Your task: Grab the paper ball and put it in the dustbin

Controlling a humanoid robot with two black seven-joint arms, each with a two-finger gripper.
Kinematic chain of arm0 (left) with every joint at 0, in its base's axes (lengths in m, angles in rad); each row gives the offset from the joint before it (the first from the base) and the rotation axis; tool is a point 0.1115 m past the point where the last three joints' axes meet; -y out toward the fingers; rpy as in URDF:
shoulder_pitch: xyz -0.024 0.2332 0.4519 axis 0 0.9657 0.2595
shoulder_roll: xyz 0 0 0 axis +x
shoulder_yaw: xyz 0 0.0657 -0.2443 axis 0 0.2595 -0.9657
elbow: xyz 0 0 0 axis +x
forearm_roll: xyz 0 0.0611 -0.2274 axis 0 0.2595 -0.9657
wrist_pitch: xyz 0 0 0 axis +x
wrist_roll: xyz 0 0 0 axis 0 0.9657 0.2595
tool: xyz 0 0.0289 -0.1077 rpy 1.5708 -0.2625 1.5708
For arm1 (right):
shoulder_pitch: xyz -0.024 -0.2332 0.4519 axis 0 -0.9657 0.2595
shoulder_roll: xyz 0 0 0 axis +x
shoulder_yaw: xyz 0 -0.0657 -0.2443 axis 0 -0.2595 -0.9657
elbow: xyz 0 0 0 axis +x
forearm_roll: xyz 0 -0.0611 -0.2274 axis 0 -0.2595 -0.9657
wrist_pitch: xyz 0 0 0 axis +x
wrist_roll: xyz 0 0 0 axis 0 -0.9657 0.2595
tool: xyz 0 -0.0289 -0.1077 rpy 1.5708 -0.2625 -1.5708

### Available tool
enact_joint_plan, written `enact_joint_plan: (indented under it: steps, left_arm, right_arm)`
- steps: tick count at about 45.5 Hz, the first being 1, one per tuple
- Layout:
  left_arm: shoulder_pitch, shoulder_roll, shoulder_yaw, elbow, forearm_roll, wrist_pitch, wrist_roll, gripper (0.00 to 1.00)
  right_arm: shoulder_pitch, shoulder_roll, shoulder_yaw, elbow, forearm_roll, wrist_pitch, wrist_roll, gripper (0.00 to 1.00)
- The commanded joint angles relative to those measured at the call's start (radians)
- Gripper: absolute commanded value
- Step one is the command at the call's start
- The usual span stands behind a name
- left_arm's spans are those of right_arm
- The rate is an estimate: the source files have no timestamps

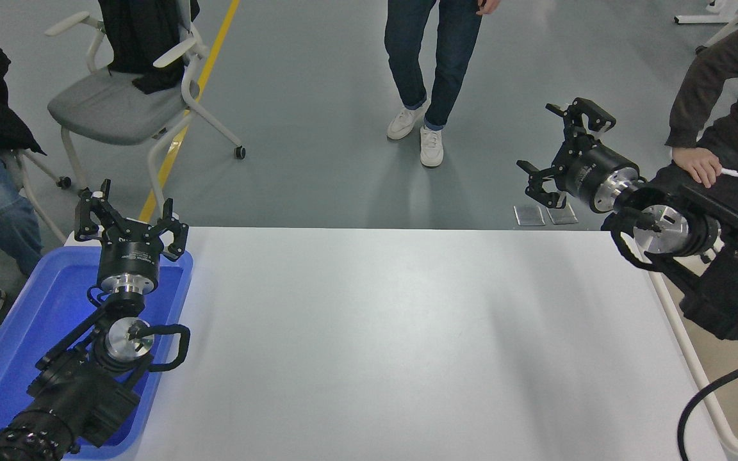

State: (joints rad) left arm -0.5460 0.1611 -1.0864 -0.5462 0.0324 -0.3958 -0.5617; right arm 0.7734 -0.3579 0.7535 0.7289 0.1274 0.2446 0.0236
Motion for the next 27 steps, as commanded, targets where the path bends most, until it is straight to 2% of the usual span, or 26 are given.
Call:
enact_joint_plan:
  steps: [1,10,27]
  left_arm:
    - [0.000,0.000,0.000,0.000,0.000,0.000,0.000,0.99]
    - [0.000,0.000,0.000,0.000,0.000,0.000,0.000,0.99]
    - [0.000,0.000,-0.001,0.000,0.001,0.000,0.000,0.99]
  right_arm:
    - [-0.141,0.106,0.127,-0.153,0.124,0.165,0.003,1.00]
    - [-0.186,0.148,0.127,-0.261,0.202,0.286,0.003,1.00]
    - [-0.200,0.168,0.125,-0.264,0.209,0.314,0.003,1.00]
